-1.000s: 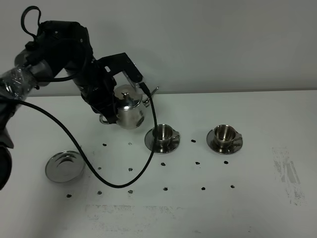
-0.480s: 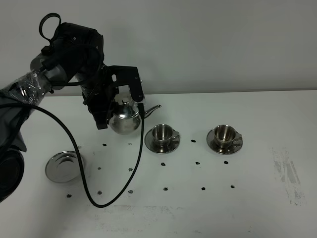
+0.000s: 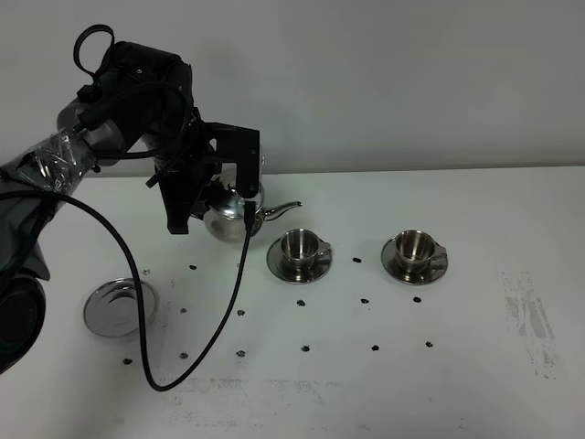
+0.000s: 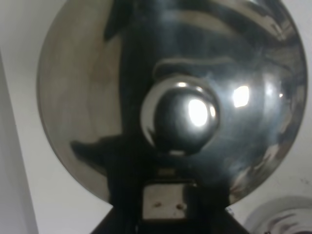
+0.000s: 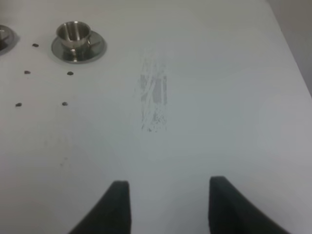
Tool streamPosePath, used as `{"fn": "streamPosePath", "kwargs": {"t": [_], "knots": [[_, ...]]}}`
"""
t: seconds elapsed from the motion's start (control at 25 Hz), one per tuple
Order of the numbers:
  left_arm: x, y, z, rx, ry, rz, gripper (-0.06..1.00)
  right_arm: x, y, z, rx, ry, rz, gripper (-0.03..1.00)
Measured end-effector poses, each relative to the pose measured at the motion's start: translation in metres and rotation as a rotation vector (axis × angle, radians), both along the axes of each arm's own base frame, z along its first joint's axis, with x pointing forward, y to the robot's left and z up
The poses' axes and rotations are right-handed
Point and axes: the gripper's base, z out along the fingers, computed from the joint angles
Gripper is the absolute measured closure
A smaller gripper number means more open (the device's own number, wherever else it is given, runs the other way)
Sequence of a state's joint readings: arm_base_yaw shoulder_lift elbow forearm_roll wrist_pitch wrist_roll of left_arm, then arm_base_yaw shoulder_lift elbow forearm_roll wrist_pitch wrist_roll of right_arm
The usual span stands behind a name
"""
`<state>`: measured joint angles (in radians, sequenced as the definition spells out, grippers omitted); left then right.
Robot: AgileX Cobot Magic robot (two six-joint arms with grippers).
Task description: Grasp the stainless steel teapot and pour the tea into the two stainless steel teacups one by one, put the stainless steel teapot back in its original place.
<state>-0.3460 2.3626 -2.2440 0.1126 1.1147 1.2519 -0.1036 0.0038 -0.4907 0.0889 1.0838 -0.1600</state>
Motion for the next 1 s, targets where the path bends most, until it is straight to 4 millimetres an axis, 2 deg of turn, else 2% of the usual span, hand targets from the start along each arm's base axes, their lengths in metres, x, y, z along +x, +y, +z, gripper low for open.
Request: {"fn": "streamPosePath", "kwargs": {"t": [0.28, 0.6, 1.0], "knots": [[0.001, 0.000, -0.002, 0.027, -0.009, -0.039, 0.69, 0.000, 0.000, 0.000, 0.000, 0.000, 0.000, 0.58], [0.007, 0.001, -0.028, 0.125, 0.012, -0.052, 0.69, 0.000, 0.000, 0.000, 0.000, 0.000, 0.000, 0.58], [0.004, -0.017, -0.025, 0.226, -0.067, -0.119, 0.69, 0.000, 0.000, 0.000, -0.002, 0.000, -0.001, 0.58]]}}
